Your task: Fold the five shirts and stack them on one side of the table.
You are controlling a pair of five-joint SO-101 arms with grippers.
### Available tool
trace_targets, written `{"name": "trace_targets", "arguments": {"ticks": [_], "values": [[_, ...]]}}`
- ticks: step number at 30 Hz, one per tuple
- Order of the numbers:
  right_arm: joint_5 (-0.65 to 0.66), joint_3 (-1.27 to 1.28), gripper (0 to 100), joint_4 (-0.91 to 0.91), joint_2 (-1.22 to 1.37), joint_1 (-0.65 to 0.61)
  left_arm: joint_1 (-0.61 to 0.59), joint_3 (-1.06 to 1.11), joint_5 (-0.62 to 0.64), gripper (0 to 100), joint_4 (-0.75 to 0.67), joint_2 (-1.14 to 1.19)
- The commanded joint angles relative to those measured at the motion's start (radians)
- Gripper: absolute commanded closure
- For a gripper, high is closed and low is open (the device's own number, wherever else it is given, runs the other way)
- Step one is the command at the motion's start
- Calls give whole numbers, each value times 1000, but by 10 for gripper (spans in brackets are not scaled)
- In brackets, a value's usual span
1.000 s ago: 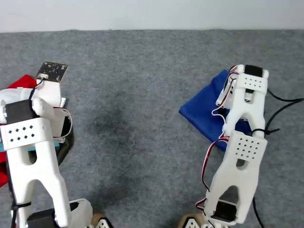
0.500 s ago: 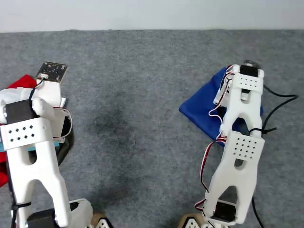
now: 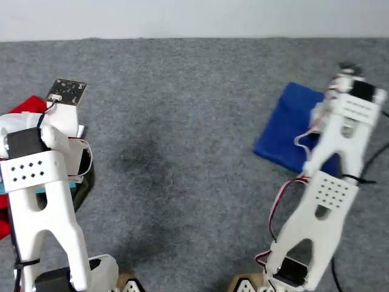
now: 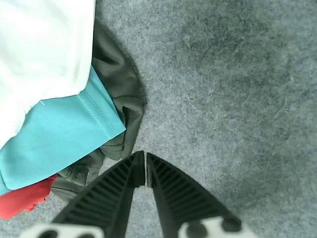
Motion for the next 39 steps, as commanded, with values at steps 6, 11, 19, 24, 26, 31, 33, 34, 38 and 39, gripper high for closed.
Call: {"name": "trace_targets", "arguments": {"ticks": [6, 11, 19, 24, 26, 31, 33, 34, 38, 39], "values": [[385, -143, 989, 42, -13, 260, -2, -7, 0, 986, -6, -38], [462, -144, 983, 21, 18, 305, 0, -7, 0, 986, -6, -38], [290, -195, 626, 33, 2, 292, 0, -5, 0, 986, -6, -37], [195, -199, 701, 42, -36, 216, 0, -5, 0, 986, -6, -31], [170, -198, 770, 42, -41, 185, 0, -4, 0, 986, -6, -31], [164, -204, 972, 12, 22, 88, 0, 27, 0, 986, -6, -32], [164, -204, 985, -30, 50, 51, 0, 38, 0, 986, -6, -35], [164, -204, 970, -53, 61, 39, 0, 42, 0, 986, -6, -35], [166, -204, 982, -143, 74, 8, 0, 56, 0, 986, -6, -35], [166, -204, 985, -163, 73, 7, 0, 56, 0, 986, -6, -35]]}}
